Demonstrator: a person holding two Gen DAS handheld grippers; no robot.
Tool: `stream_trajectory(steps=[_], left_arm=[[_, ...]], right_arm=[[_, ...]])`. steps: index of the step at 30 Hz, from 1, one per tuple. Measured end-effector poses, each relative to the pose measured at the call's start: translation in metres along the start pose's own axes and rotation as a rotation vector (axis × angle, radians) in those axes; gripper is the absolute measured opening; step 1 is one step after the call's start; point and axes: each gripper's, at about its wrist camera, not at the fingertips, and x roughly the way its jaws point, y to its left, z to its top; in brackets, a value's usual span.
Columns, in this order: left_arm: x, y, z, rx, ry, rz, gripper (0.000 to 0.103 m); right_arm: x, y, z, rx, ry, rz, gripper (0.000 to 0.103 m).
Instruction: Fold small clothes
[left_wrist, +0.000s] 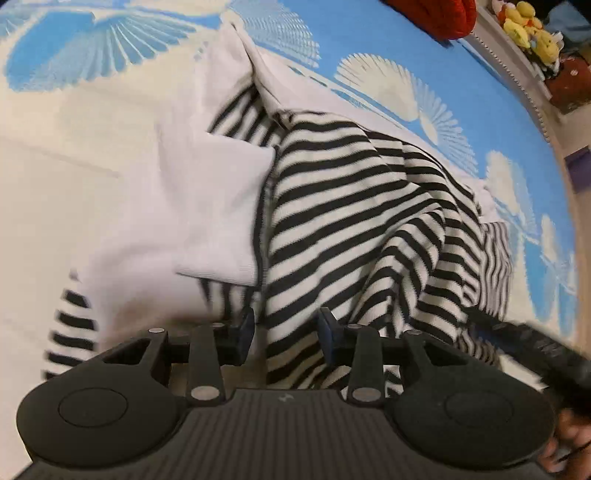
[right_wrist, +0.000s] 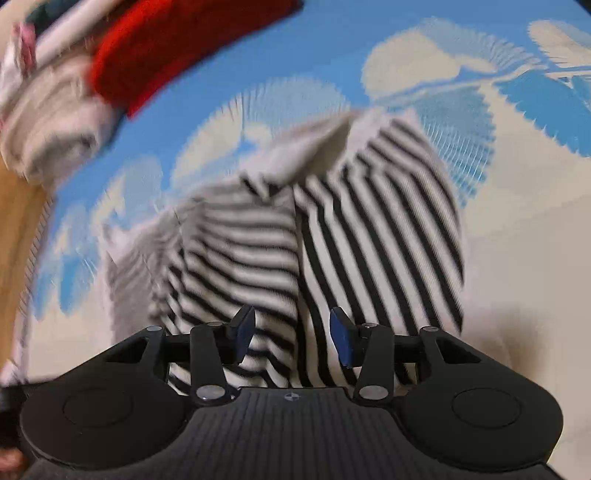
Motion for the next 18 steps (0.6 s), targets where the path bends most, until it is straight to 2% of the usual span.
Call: stream_trajectory(steps=[2, 3, 4, 5, 6, 8, 10, 11, 12, 13, 14, 16, 18], left_arm=[[0.006, -0.002, 0.003, 0.024, 0.002, 0.031, 0.036], [0.009, -0.001, 0.004, 0.028, 0.010, 0.030, 0.017], [0.009, -0.001, 0.004, 0.033, 0.017, 0.012, 0.004], [0.004, -0.002, 0.004, 0.047, 0.007, -0.005, 0.001], [-0.005, -0.006, 0.005, 0.070, -0.026, -0.015, 0.001], [-0.036, -0.010, 0.005, 0.107, -0.156, -0.067, 0.001], [-0.067, -0.004, 0.007, 0.074, -0.302, -0.189, 0.001], [-0.082, 0.001, 0.008, 0.057, -0.373, -0.236, 0.001], [-0.090, 0.005, 0.008, 0.053, -0.420, -0.244, 0.001], [-0.094, 0.009, 0.008, 0.045, -0.452, -0.239, 0.001], [-0.095, 0.016, 0.009, 0.027, -0.458, -0.232, 0.001], [-0.085, 0.031, 0.010, -0.023, -0.393, -0.183, 0.001], [-0.063, 0.045, 0.010, -0.056, -0.239, -0.073, 0.001]], right_arm=[[0.010, 0.005, -0.003, -0.009, 0.012, -0.011, 0.046], [0.013, 0.009, -0.004, -0.015, 0.011, -0.013, 0.036], [0.014, 0.012, -0.003, -0.024, 0.009, -0.005, 0.006], [0.011, 0.015, -0.002, -0.021, -0.012, 0.007, 0.001], [0.003, 0.018, 0.000, -0.015, -0.054, 0.040, 0.001], [-0.020, 0.018, 0.008, 0.011, -0.164, 0.128, 0.001], [-0.057, 0.010, 0.018, 0.060, -0.335, 0.214, 0.001], [-0.073, 0.004, 0.021, 0.073, -0.411, 0.239, 0.001], [-0.087, -0.004, 0.024, 0.090, -0.475, 0.240, 0.001], [-0.093, -0.011, 0.025, 0.111, -0.495, 0.224, 0.001], [-0.095, -0.021, 0.025, 0.148, -0.494, 0.217, 0.001], [-0.088, -0.039, 0.024, 0.221, -0.428, 0.223, 0.000], [-0.069, -0.046, 0.022, 0.221, -0.283, 0.142, 0.000]])
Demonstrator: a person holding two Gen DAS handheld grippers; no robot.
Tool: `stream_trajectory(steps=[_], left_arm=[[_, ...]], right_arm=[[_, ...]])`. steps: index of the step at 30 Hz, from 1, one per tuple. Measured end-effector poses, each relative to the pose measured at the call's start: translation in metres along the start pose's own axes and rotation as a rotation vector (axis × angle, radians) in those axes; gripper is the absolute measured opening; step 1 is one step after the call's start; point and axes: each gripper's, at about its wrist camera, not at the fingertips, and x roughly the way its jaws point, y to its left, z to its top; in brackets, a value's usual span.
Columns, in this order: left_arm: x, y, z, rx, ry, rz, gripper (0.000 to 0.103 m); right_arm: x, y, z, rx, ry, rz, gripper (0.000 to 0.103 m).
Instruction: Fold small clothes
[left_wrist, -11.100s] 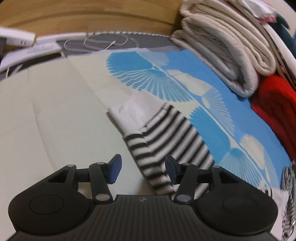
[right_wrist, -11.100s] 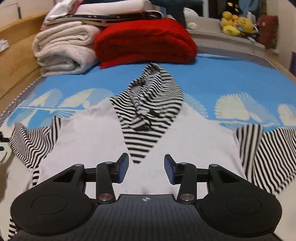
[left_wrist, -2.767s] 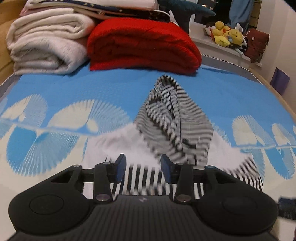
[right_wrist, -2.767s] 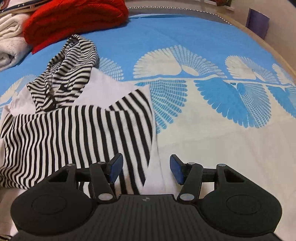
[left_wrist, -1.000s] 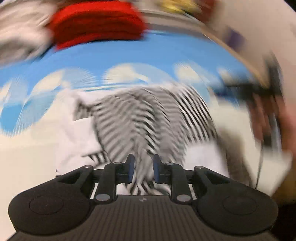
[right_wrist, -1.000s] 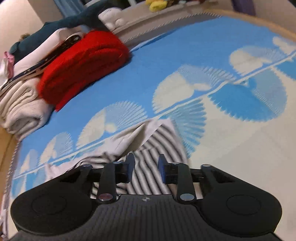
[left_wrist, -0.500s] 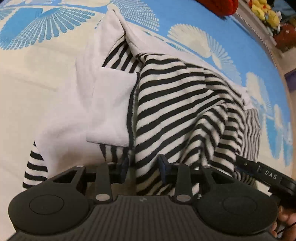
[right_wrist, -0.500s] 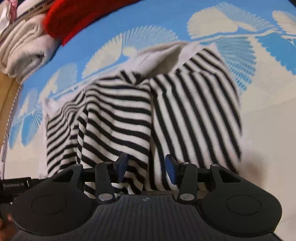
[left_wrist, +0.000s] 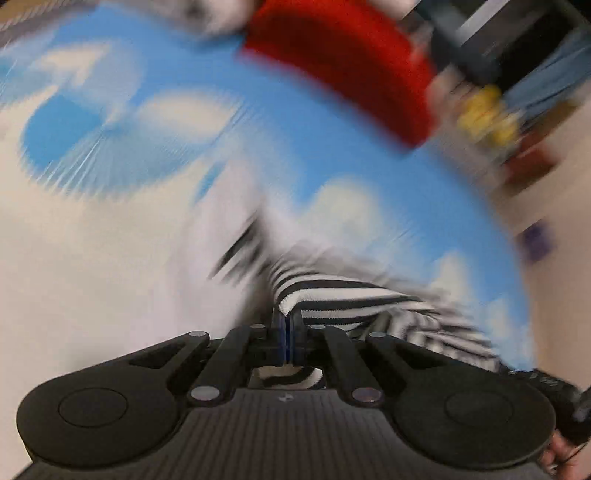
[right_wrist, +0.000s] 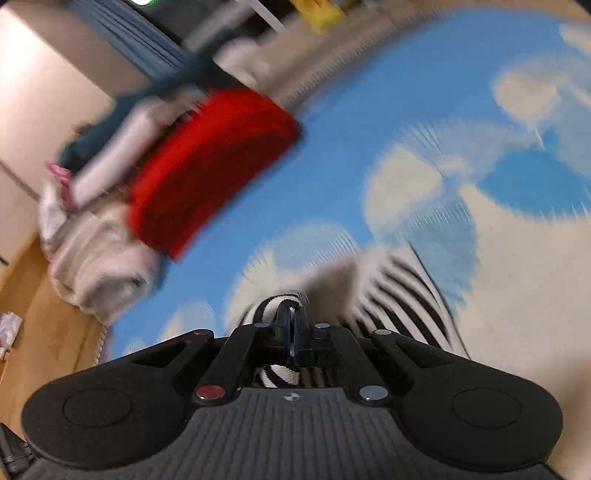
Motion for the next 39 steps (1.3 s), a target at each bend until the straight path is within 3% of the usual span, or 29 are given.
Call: stream_trajectory(steps=[3, 5, 8, 10, 11, 12, 13, 14, 15, 16, 18, 20, 22, 24, 26, 28, 30, 32, 33, 37, 39], left_arm=[[0.023, 0.025, -0.012, -0.071, 0.173, 0.055, 0.005], [0.025, 0.026, -0.013, -0.065, 0.203, 0.033, 0.007], [0.017, 0.021, -0.010, -0.052, 0.170, -0.009, 0.029], [0.016, 0.018, -0.015, -0.037, 0.165, 0.011, 0.031], [0.018, 0.018, -0.016, -0.032, 0.174, 0.034, 0.030], [0.021, 0.018, -0.017, -0.028, 0.186, 0.053, 0.027], [0.023, 0.019, -0.019, -0.024, 0.191, 0.066, 0.018], [0.024, 0.012, -0.018, -0.022, 0.181, 0.062, 0.003], [0.017, 0.011, -0.017, -0.022, 0.147, 0.047, 0.002], [0.011, 0.010, -0.013, -0.017, 0.102, 0.022, 0.002], [-0.004, 0.003, -0.007, 0.013, 0.017, -0.022, 0.002], [-0.003, 0.003, -0.007, 0.031, 0.018, 0.017, 0.003], [0.018, 0.015, -0.014, 0.001, 0.128, 0.097, 0.004], [0.029, 0.022, -0.021, -0.026, 0.189, 0.141, 0.022], [0.017, 0.016, -0.019, 0.003, 0.124, 0.165, 0.030], [-0.003, 0.004, -0.011, 0.062, 0.014, 0.119, 0.030], [-0.019, -0.009, -0.010, 0.142, -0.074, 0.081, 0.030], [-0.017, -0.020, -0.013, 0.173, -0.081, 0.031, 0.029], [-0.014, -0.022, -0.016, 0.179, -0.072, 0.008, 0.026], [-0.006, -0.033, -0.027, 0.223, -0.024, -0.020, 0.021], [0.006, -0.030, -0.033, 0.255, 0.043, 0.046, 0.021]], right_arm=[[0.030, -0.019, -0.017, 0.001, 0.213, -0.148, 0.001], [0.040, -0.021, -0.025, -0.015, 0.274, -0.184, 0.006], [0.037, -0.013, -0.024, -0.035, 0.230, -0.156, 0.015], [0.038, -0.011, -0.026, -0.059, 0.223, -0.169, 0.038], [0.042, -0.010, -0.028, -0.073, 0.229, -0.188, 0.039], [0.046, -0.011, -0.031, -0.085, 0.238, -0.201, 0.039], [0.048, -0.011, -0.033, -0.093, 0.244, -0.203, 0.034], [0.048, -0.009, -0.033, -0.097, 0.231, -0.201, 0.024], [0.043, -0.007, -0.029, -0.093, 0.200, -0.172, 0.001], [0.034, -0.003, -0.024, -0.085, 0.150, -0.118, 0.001], [0.014, 0.010, -0.017, -0.121, 0.042, -0.053, 0.001], [0.007, 0.016, -0.016, -0.170, 0.006, -0.095, 0.001], [0.023, 0.003, -0.021, -0.139, 0.103, -0.173, 0.001], [0.042, -0.015, -0.031, -0.081, 0.218, -0.244, 0.007], [0.037, -0.012, -0.032, -0.090, 0.187, -0.264, 0.022], [0.018, 0.004, -0.027, -0.146, 0.068, -0.241, 0.035], [0.004, 0.020, -0.028, -0.226, -0.032, -0.209, 0.038], [0.000, 0.030, -0.031, -0.283, -0.064, -0.157, 0.038], [0.001, 0.032, -0.033, -0.290, -0.051, -0.126, 0.038], [0.015, 0.025, -0.033, -0.241, 0.016, -0.139, 0.038], [0.034, 0.016, -0.036, -0.223, 0.127, -0.176, 0.038]])
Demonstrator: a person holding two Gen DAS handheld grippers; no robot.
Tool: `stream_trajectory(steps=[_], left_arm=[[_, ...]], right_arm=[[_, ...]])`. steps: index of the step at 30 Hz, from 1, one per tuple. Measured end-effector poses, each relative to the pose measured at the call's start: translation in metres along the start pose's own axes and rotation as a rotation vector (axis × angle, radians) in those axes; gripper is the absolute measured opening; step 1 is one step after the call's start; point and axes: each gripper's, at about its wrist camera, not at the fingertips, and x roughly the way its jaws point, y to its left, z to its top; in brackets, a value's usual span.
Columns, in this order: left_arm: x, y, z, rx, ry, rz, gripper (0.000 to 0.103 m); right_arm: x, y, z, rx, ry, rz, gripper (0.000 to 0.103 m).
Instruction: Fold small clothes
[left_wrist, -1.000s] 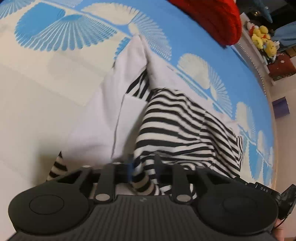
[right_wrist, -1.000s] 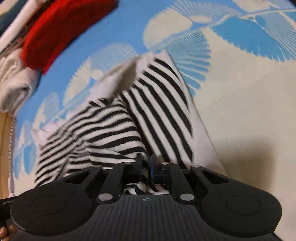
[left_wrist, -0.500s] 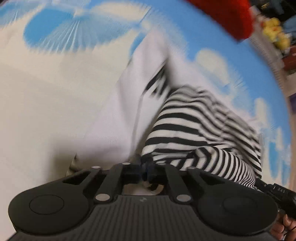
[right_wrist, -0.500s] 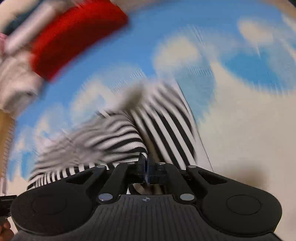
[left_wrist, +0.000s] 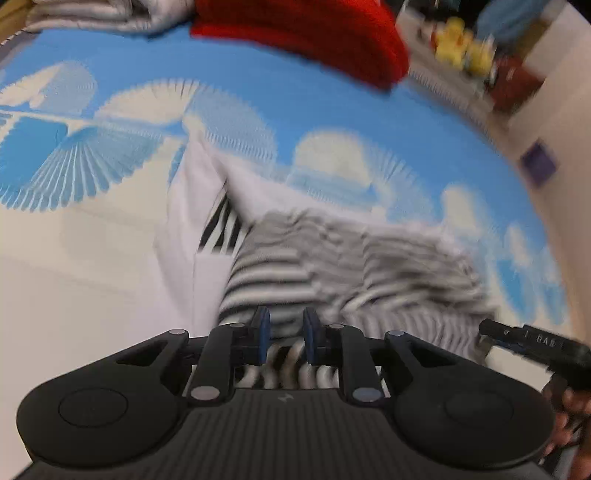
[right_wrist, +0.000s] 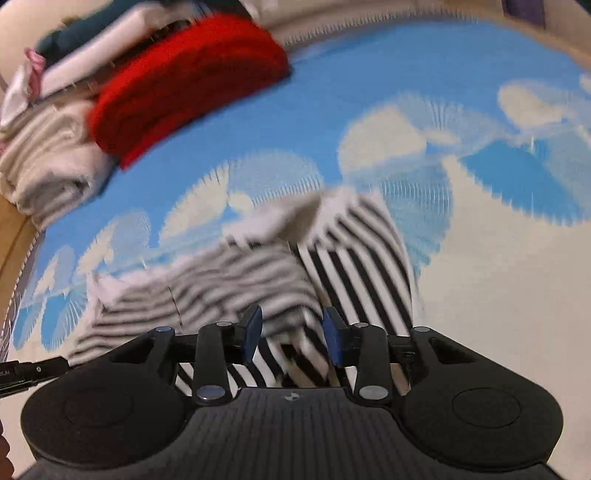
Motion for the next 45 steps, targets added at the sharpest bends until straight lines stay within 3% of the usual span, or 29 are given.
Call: stream_trajectory(steps=[1, 2, 3, 6, 8, 9, 10, 12, 15, 17, 19, 24, 28, 32, 36, 38, 40, 43, 45], left_arm=[[0.011, 0.003, -0.001, 0.008, 0.042, 0.055, 0.020], [0.022, 0.008, -0.005, -0.003, 0.091, 0.108, 0.011], [0.026, 0.015, -0.007, -0.030, 0.113, 0.122, 0.005], [0.016, 0.018, -0.003, -0.073, 0.073, 0.095, 0.005], [0.007, 0.014, 0.000, -0.064, 0.027, 0.076, 0.005], [0.005, 0.013, 0.001, -0.070, 0.010, 0.049, 0.005], [0.004, 0.012, 0.002, -0.079, 0.009, 0.022, 0.005], [0.011, 0.010, 0.000, -0.074, 0.033, 0.004, 0.006], [0.036, 0.008, -0.011, -0.009, 0.141, 0.128, 0.005], [0.034, 0.005, -0.015, -0.001, 0.127, 0.146, 0.005], [0.016, 0.000, -0.015, -0.002, 0.071, 0.128, 0.007], [-0.061, -0.003, -0.027, 0.003, -0.081, 0.061, 0.016], [-0.126, -0.001, -0.056, 0.026, -0.156, 0.028, 0.016], [-0.174, -0.001, -0.112, 0.088, -0.229, 0.005, 0.016], [-0.178, 0.013, -0.176, 0.098, -0.247, 0.009, 0.016], [-0.171, 0.027, -0.192, 0.021, -0.190, -0.004, 0.016], [-0.165, 0.040, -0.200, -0.048, -0.152, -0.027, 0.016], [-0.160, 0.053, -0.203, -0.095, -0.115, -0.017, 0.016], [-0.153, 0.064, -0.204, -0.126, -0.077, -0.029, 0.017]], right_arm=[[0.012, -0.005, -0.004, 0.005, 0.066, -0.043, 0.038], [0.020, -0.011, -0.009, 0.022, 0.104, -0.081, 0.038], [0.023, -0.018, -0.012, 0.048, 0.119, -0.086, 0.039], [0.015, -0.016, -0.010, 0.024, 0.105, -0.083, 0.038], [0.011, -0.013, -0.011, -0.006, 0.097, -0.081, 0.027], [0.011, -0.013, -0.012, -0.005, 0.103, -0.068, 0.012], [0.010, -0.013, -0.012, 0.000, 0.104, -0.059, 0.004], [0.007, -0.012, -0.012, -0.004, 0.090, -0.068, 0.003], [0.009, -0.009, -0.012, -0.010, 0.114, -0.066, 0.004], [0.012, -0.004, -0.013, -0.031, 0.162, -0.059, 0.010], [0.004, -0.005, -0.012, -0.028, 0.150, -0.062, 0.032], [-0.094, -0.015, -0.011, -0.008, -0.090, 0.030, 0.035], [-0.168, -0.028, -0.034, -0.072, -0.222, 0.047, 0.047], [-0.212, -0.049, -0.073, -0.134, -0.272, 0.011, 0.054], [-0.220, -0.071, -0.129, -0.134, -0.267, -0.013, 0.053], [-0.213, -0.078, -0.160, -0.132, -0.264, -0.018, 0.042], [-0.201, -0.085, -0.181, -0.117, -0.185, -0.082, 0.014], [-0.203, -0.093, -0.185, -0.058, -0.194, -0.034, 0.013], [-0.196, -0.096, -0.186, -0.069, -0.159, -0.070, 0.013]])
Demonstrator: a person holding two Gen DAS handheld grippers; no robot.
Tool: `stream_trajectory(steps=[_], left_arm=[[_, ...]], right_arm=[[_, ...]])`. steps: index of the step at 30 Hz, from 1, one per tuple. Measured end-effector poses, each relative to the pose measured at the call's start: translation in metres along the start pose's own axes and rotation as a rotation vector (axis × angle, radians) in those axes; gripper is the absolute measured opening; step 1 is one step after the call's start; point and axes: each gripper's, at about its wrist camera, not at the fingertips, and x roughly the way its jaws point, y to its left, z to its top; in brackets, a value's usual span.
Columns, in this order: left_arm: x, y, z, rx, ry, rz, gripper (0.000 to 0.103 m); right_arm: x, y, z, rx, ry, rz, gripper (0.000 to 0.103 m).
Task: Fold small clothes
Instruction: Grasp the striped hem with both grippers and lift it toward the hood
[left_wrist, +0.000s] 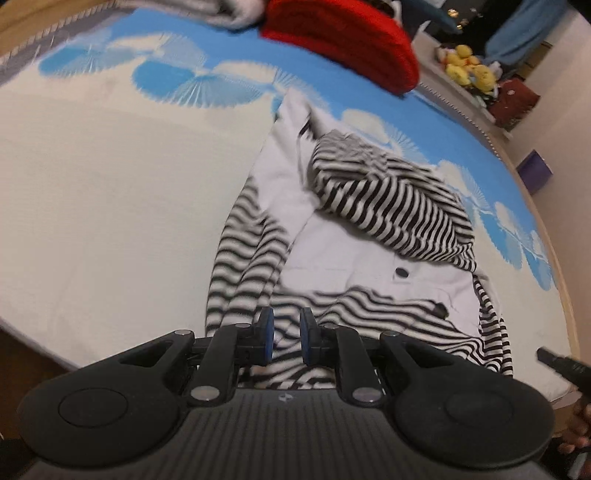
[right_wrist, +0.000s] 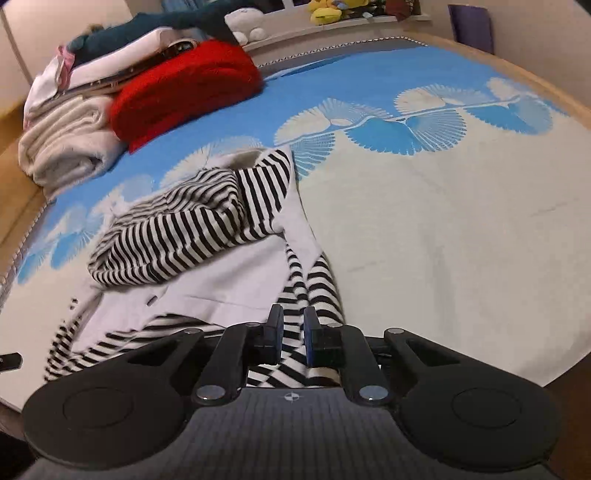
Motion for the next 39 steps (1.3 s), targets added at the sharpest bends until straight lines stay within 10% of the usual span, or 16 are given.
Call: stream_trajectory(steps=[11, 21, 23, 25, 27, 32, 39], left_arm=[[0.043, 0.030, -0.011, -0.145, 0.175, 0.053, 0.062], [0.069, 0.028, -0.021, -0.139, 0.248, 0.106, 0.062], [0.071, 0.027, -0.023, -0.125, 0.256, 0.110, 0.057], [0.071, 0.025, -0.024, -0.099, 0.254, 0.117, 0.037], [0.068, 0.024, -0.025, -0.088, 0.242, 0.102, 0.010], [0.037, 0.019, -0.022, -0.081, 0.145, 0.040, 0.009], [0.050, 0.025, -0.027, -0.115, 0.220, 0.068, 0.022]], right_arm=[[0.046, -0.006, -0.024, 0.089, 0.224, -0.028, 0.053], [0.074, 0.007, -0.034, 0.039, 0.314, -0.067, 0.063], [0.074, 0.014, -0.034, 0.004, 0.312, -0.055, 0.059], [0.075, 0.020, -0.035, -0.017, 0.309, -0.026, 0.020], [0.070, 0.020, -0.033, -0.018, 0.294, 0.003, 0.009], [0.032, -0.010, -0.021, 0.130, 0.176, 0.017, 0.006], [0.047, -0.019, -0.031, 0.134, 0.280, -0.004, 0.009]])
